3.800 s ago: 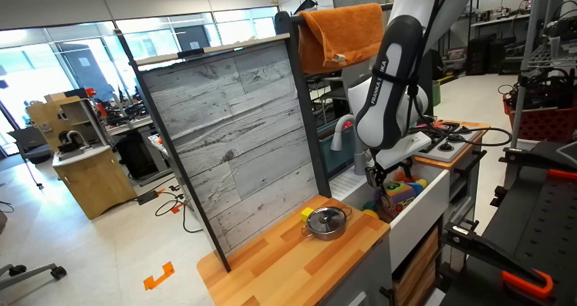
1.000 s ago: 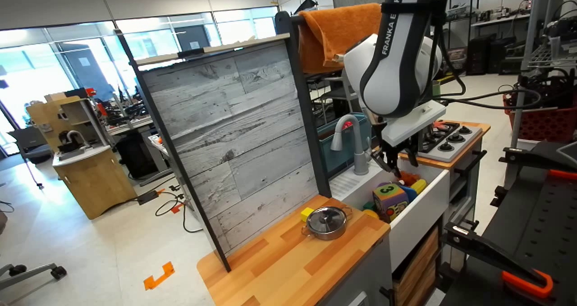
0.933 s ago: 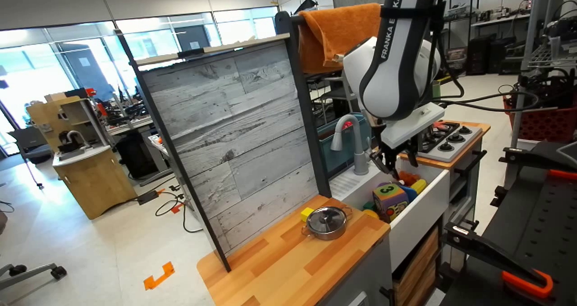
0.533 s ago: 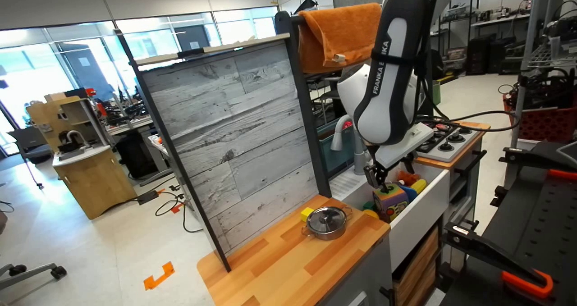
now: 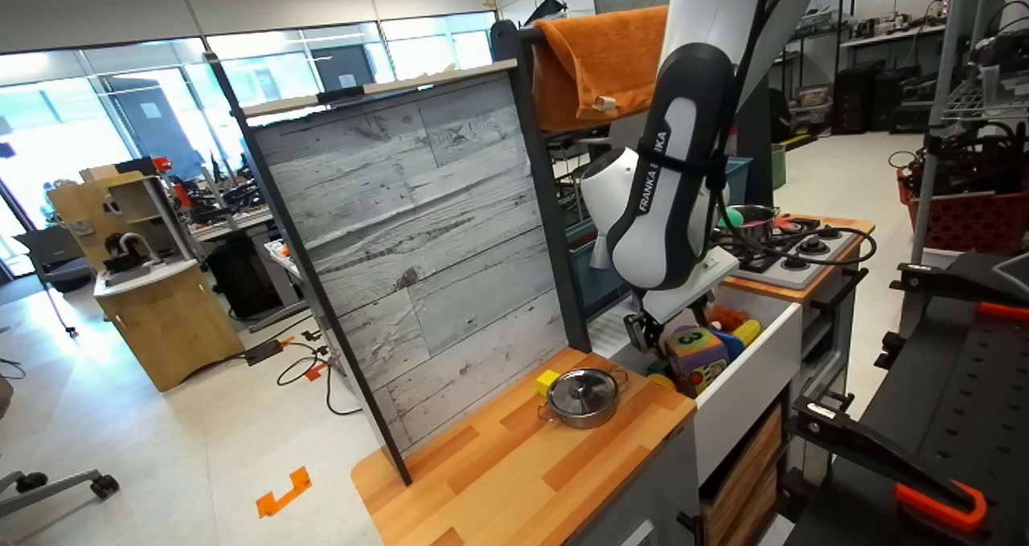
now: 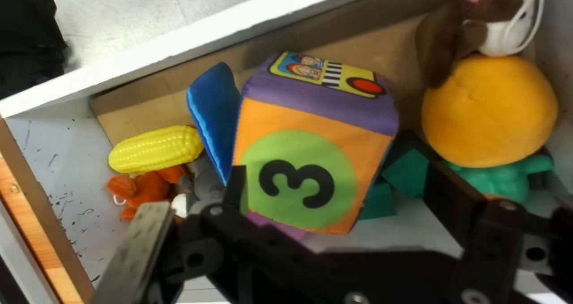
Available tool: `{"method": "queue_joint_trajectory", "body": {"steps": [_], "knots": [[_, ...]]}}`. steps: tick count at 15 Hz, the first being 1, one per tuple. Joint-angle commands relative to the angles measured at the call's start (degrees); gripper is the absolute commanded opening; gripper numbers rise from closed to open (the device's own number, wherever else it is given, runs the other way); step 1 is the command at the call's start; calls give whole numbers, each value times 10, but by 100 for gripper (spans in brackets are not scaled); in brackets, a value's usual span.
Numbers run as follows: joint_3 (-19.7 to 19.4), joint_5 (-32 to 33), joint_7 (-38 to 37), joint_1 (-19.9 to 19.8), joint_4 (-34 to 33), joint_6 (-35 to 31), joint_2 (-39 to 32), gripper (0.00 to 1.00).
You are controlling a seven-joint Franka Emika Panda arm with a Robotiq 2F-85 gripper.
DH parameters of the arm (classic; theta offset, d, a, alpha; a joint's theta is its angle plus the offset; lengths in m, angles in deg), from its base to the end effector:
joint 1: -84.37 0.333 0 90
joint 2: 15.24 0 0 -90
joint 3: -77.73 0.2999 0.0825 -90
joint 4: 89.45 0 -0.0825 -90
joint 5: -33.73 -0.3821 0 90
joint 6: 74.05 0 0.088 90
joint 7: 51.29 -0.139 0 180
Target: Remove the toy box out of the sink
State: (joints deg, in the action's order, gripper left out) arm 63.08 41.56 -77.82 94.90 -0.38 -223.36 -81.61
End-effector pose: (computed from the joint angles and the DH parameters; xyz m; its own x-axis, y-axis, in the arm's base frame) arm 0.6249 -0.0447 -0.0647 0.9635 -0.2672 0.0182 -0.2595 -0.9144 0.3107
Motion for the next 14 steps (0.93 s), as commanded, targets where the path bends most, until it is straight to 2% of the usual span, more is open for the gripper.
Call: {"method": "queue_joint_trajectory", "body": {"steps": [1, 8, 9, 10, 14], "knots": [[11, -22, 19, -21, -88, 47, -50, 100], [5, -35, -5, -45, -189, 122, -116, 100], [3, -35, -9, -47, -201, 129, -123, 75], [2, -35, -11, -49, -212, 138, -128, 72], [0, -32, -24, -51, -233, 156, -135, 45]]}}
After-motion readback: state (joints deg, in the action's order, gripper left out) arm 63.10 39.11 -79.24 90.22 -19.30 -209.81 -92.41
